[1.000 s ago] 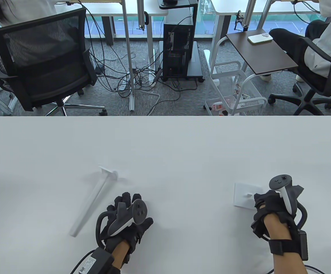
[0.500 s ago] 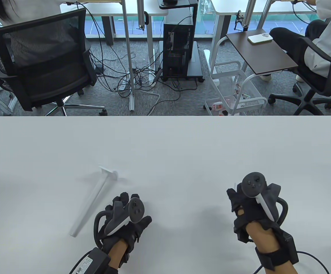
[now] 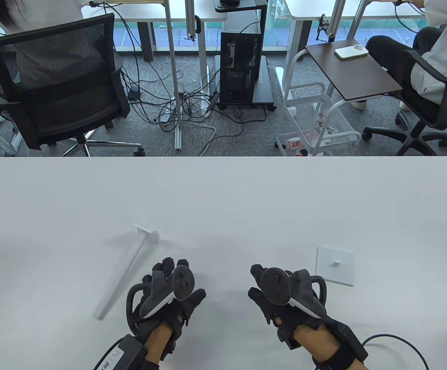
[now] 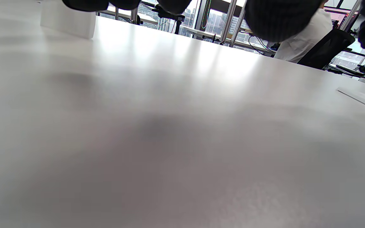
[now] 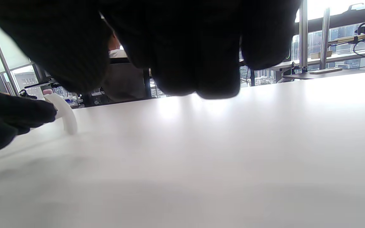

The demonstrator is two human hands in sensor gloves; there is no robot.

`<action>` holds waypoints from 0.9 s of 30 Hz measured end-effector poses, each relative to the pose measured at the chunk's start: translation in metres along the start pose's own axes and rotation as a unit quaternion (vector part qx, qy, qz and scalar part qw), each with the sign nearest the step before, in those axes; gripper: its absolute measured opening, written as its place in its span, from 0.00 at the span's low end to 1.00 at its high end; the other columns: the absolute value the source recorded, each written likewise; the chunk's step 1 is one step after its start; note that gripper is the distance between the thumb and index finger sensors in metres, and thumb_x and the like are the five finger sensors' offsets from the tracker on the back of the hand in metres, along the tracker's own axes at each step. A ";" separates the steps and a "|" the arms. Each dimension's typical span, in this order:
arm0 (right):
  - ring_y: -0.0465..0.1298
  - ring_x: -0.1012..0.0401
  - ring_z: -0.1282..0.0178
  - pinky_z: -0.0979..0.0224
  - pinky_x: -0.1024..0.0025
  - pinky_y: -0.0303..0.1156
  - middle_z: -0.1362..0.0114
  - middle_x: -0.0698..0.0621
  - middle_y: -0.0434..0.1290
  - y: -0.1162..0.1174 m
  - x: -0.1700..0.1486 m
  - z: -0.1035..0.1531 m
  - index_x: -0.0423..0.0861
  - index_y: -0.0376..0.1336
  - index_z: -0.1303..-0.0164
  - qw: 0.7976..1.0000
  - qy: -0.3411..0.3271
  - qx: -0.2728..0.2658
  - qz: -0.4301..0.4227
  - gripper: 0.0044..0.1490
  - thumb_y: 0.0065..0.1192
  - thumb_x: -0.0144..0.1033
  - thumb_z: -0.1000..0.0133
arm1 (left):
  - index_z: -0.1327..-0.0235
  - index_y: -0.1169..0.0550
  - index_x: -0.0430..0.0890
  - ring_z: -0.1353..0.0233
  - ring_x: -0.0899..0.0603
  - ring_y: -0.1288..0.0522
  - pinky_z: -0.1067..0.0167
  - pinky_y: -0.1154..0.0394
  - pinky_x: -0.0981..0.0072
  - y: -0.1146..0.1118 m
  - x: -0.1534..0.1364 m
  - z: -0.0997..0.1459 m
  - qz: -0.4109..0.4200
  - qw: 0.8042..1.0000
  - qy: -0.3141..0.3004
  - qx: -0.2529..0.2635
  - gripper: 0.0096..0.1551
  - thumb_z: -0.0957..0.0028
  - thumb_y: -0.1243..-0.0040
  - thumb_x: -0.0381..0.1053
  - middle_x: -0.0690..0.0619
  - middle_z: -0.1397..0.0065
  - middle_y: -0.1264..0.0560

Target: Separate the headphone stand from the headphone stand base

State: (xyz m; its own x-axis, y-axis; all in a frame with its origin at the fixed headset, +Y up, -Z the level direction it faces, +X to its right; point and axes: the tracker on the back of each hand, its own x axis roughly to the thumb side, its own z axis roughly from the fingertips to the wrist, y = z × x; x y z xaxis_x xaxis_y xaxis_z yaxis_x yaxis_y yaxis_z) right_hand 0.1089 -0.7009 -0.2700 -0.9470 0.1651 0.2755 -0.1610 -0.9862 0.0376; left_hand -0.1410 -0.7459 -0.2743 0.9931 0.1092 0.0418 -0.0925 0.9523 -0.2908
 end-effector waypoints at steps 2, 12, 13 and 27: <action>0.71 0.50 0.25 0.26 0.45 0.64 0.27 0.50 0.70 0.010 0.001 -0.003 0.53 0.59 0.34 1.000 -0.004 0.009 0.011 0.44 0.75 0.51 0.59 | 0.23 0.45 0.51 0.18 0.27 0.44 0.28 0.42 0.29 0.000 0.000 0.000 -0.002 1.000 0.002 -0.002 0.55 0.61 0.51 0.77 0.40 0.18 0.51; 0.46 0.56 0.13 0.17 0.44 0.46 0.17 0.57 0.49 0.038 0.000 -0.017 0.61 0.46 0.29 0.997 0.008 0.062 0.041 0.56 0.76 0.58 0.61 | 0.23 0.45 0.51 0.17 0.27 0.48 0.28 0.44 0.29 0.000 -0.007 -0.004 -0.004 1.000 0.014 0.000 0.56 0.61 0.51 0.78 0.40 0.17 0.52; 0.44 0.57 0.13 0.17 0.44 0.45 0.16 0.57 0.48 0.041 -0.002 -0.018 0.61 0.45 0.29 0.997 0.012 0.068 0.042 0.57 0.75 0.58 0.62 | 0.23 0.46 0.51 0.17 0.27 0.48 0.28 0.45 0.29 -0.001 -0.007 -0.005 -0.007 1.000 0.015 -0.003 0.56 0.61 0.51 0.78 0.40 0.17 0.52; 0.19 0.58 0.17 0.20 0.39 0.22 0.19 0.61 0.22 0.046 -0.029 -0.026 0.68 0.28 0.33 0.987 0.061 0.149 0.022 0.68 0.70 0.71 0.65 | 0.29 0.70 0.57 0.17 0.27 0.69 0.27 0.57 0.25 -0.002 -0.010 -0.010 -0.031 0.998 0.010 -0.056 0.65 0.62 0.53 0.83 0.44 0.21 0.74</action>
State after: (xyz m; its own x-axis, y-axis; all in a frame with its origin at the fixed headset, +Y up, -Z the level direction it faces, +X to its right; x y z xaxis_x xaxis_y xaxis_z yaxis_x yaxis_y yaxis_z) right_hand 0.1213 -0.7509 -0.3011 -0.9806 0.1048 0.1655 -0.0484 -0.9483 0.3137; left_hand -0.1502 -0.7514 -0.2836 0.9980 0.0439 0.0450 -0.0227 0.9194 -0.3926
